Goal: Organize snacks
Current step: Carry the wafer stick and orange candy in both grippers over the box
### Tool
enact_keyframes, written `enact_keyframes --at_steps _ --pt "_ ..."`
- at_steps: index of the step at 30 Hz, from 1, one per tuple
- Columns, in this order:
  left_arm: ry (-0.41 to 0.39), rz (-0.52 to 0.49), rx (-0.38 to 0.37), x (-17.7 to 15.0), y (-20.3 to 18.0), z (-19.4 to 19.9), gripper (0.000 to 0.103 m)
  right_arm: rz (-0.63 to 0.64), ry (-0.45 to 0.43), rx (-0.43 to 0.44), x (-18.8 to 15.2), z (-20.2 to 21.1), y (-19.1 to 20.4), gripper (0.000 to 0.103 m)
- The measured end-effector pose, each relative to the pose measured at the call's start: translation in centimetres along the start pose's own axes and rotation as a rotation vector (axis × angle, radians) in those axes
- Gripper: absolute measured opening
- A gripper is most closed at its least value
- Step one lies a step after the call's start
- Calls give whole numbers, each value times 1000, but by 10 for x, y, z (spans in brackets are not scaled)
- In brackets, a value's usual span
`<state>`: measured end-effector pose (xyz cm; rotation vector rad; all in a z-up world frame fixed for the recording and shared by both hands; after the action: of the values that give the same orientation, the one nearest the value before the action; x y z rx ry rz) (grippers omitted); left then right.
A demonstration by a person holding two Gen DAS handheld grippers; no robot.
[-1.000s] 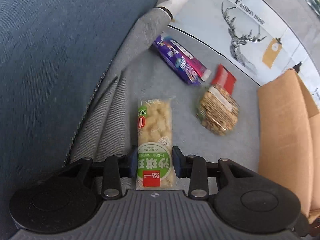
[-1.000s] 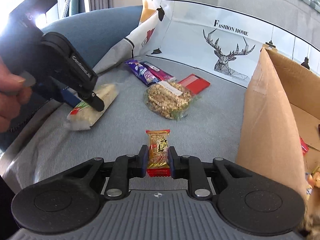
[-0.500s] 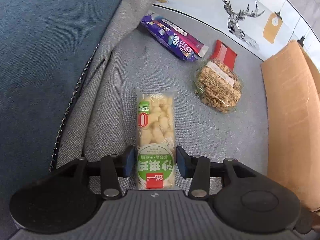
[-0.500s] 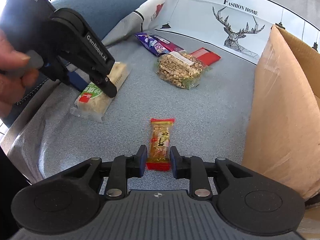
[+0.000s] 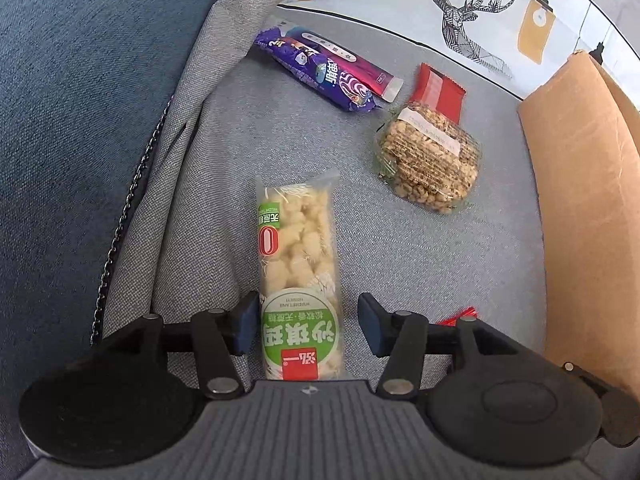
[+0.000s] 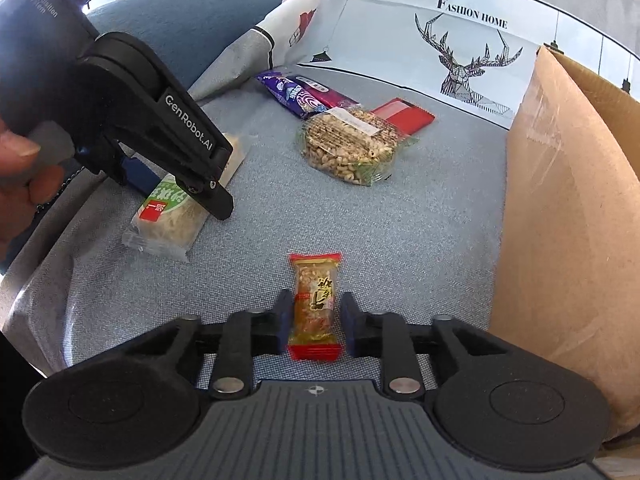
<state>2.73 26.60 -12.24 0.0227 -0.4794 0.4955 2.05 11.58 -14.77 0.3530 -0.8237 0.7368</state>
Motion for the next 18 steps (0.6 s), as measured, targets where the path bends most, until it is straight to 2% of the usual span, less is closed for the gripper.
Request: enact_keyframes --at_steps 3,7,10,18 --pt "-3 0 7 0 0 0 55 19 -5 -9 0 1 1 20" --pt "-9 4 21 1 3 0 44 14 -15 -13 1 4 0 19" --pt "-19 17 20 2 6 1 40 1 -39 -13 3 8 -2 19" --pt "-62 30 11 7 7 7 40 -10 -57 -18 4 8 -5 19"
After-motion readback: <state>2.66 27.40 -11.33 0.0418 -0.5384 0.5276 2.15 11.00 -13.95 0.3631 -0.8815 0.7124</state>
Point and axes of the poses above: each gripper's, at about its wrist camera, not at the fingertips, and z roughly against the way its jaws point, y to its left, x to its top, the point moved 4 cm from there along -z, roughly the way its jaws point, and after that the axes turned 6 degrees about -y, right-handed, at the moved point
